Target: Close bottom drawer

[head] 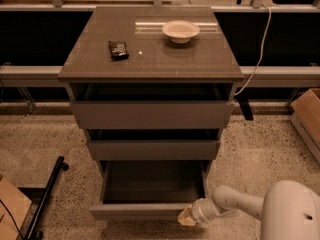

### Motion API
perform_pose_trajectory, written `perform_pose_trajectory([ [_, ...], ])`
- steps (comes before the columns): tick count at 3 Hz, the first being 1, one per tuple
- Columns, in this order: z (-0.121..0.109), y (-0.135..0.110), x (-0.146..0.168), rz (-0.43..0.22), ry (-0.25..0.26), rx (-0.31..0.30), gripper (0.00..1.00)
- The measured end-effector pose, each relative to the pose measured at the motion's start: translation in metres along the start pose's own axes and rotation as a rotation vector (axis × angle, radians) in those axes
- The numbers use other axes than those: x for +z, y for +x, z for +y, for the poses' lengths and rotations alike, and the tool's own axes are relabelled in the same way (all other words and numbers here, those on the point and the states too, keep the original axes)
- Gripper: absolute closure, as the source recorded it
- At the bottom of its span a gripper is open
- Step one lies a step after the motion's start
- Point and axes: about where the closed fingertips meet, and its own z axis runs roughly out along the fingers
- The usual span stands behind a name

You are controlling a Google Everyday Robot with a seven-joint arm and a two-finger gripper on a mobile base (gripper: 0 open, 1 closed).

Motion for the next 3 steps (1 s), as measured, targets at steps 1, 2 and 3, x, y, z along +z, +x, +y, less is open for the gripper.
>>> perform_pose_trajectory([
  [1, 0.0, 0.0, 0.0, 0.0, 0.0, 0.0, 1.0],
  [2, -0.032, -0.015, -0.011, -0.061, 0.039, -0.036, 1.0],
  [3, -0.052, -0.061, -0.012, -0.302, 0.003, -0.144, 1.0],
])
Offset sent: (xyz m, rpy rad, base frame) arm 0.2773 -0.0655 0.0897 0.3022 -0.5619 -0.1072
